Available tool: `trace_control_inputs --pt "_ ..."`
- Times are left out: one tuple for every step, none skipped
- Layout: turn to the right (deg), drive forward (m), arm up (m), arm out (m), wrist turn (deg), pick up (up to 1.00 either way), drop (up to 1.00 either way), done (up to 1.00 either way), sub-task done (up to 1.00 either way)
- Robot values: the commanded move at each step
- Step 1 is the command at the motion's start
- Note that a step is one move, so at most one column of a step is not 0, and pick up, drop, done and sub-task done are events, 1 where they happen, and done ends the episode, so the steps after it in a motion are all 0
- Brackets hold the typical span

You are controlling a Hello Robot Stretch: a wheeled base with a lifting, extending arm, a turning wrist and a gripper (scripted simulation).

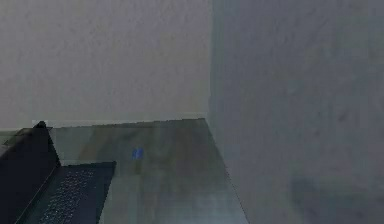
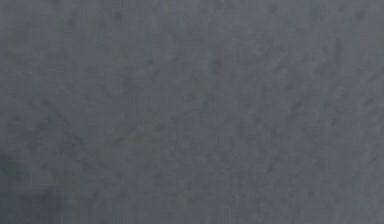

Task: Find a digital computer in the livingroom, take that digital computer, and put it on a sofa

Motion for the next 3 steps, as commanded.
trace_control_inputs --pt "-45.0 0.00 0.00 0.00 0.0 0.00 0.00 0.00 0.00" --pt "-45.0 0.00 0.00 0.00 0.0 0.00 0.00 0.00 0.00" --pt "-30.0 0.00 0.00 0.00 0.0 0.00 0.00 0.00 0.00"
